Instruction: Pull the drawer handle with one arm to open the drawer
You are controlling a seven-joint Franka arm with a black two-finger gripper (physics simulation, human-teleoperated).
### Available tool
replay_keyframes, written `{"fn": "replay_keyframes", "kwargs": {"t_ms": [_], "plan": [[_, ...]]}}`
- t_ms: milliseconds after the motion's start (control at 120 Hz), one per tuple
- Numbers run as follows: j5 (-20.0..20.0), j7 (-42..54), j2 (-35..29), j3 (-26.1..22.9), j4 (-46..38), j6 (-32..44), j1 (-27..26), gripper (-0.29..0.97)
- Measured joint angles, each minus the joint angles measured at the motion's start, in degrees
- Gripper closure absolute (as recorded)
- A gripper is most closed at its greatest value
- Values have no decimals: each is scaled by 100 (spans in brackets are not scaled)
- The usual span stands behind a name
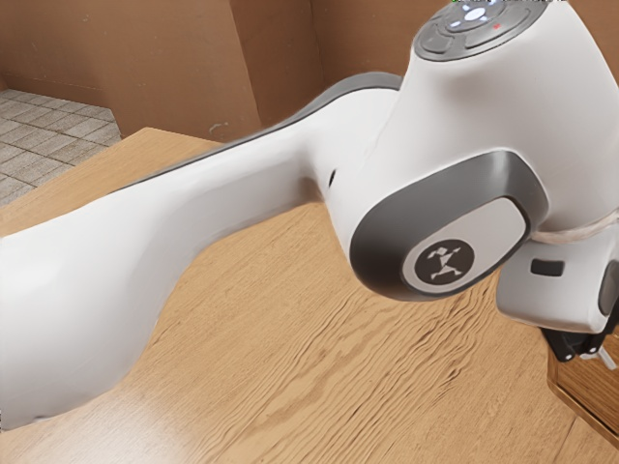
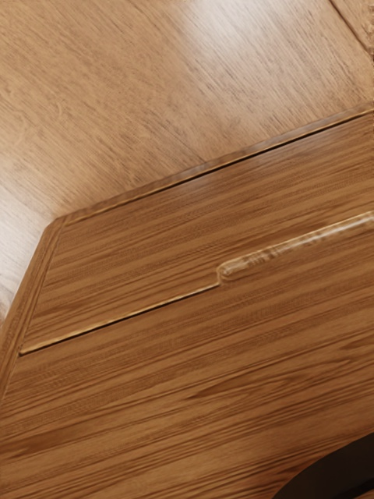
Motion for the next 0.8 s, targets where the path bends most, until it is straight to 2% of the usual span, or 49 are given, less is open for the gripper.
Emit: {"fn": "replay_keyframes", "kwargs": {"t_ms": [100, 242, 408, 608, 800], "plan": [[-69, 133, 1, 26, -14, -14, 0, -12], [-252, 229, -4, 40, -37, -37, 25, 0], [-386, 218, 13, 51, -32, -41, 120, 3], [-442, 154, 20, 63, -101, -35, 125, -1], [-445, 44, -68, 153, -258, -28, 61, 4]]}}
